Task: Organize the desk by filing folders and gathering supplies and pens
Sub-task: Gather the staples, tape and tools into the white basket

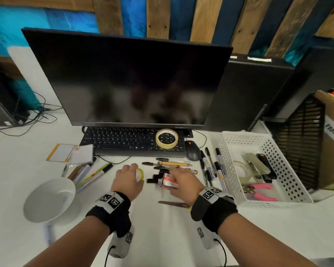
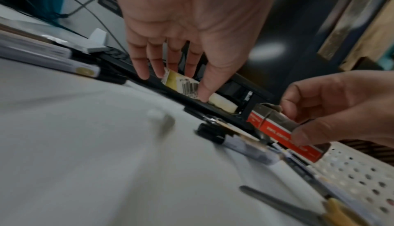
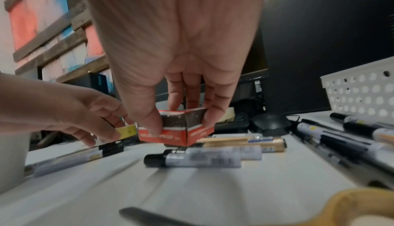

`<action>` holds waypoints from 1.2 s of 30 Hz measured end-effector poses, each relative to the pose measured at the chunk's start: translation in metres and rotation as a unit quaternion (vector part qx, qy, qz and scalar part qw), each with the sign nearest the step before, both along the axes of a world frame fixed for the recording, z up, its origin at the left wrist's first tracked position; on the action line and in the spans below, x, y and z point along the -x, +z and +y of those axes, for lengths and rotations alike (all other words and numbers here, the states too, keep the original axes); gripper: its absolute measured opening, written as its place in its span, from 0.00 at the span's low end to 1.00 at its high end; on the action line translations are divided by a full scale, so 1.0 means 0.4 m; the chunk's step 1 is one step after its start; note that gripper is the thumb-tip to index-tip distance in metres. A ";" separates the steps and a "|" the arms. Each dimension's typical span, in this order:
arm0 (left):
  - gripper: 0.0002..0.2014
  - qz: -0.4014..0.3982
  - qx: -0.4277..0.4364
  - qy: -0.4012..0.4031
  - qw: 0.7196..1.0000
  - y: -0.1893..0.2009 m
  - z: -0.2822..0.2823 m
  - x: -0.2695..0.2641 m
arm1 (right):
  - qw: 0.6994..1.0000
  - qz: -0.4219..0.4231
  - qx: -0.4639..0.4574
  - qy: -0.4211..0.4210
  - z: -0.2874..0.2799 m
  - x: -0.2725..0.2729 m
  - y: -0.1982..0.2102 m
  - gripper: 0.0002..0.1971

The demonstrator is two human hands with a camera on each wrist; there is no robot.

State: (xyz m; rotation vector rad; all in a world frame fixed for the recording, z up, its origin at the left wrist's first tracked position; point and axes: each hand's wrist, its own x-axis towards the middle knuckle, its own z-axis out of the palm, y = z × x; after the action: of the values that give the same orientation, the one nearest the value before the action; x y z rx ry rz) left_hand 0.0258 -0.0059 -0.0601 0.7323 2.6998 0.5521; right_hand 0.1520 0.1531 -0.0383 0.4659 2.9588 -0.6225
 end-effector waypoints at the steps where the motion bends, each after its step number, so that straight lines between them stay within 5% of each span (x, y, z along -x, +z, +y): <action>1: 0.26 -0.003 -0.019 -0.012 1.000 0.011 0.020 -0.009 | 1.000 0.005 0.002 -0.011 0.014 -0.010 0.008 0.15; 13: 0.32 -0.042 -0.103 -0.157 0.981 0.098 0.271 -0.180 | 0.988 0.097 0.019 -0.123 0.236 -0.219 0.093 0.12; 30: 0.31 -0.073 -0.112 -0.283 0.950 0.121 0.562 -0.413 | 0.980 0.011 0.031 -0.194 0.528 -0.495 0.087 0.20; 36: 0.32 -0.044 -0.062 -0.299 0.951 0.101 0.617 -0.429 | 0.981 0.002 -0.002 -0.194 0.586 -0.520 0.063 0.14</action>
State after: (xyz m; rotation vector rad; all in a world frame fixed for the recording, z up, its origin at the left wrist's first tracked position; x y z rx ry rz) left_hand 0.1974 0.2408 -0.0195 1.4446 2.2025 0.5766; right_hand 0.3600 0.3877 -0.0129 1.0582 2.8887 -0.6483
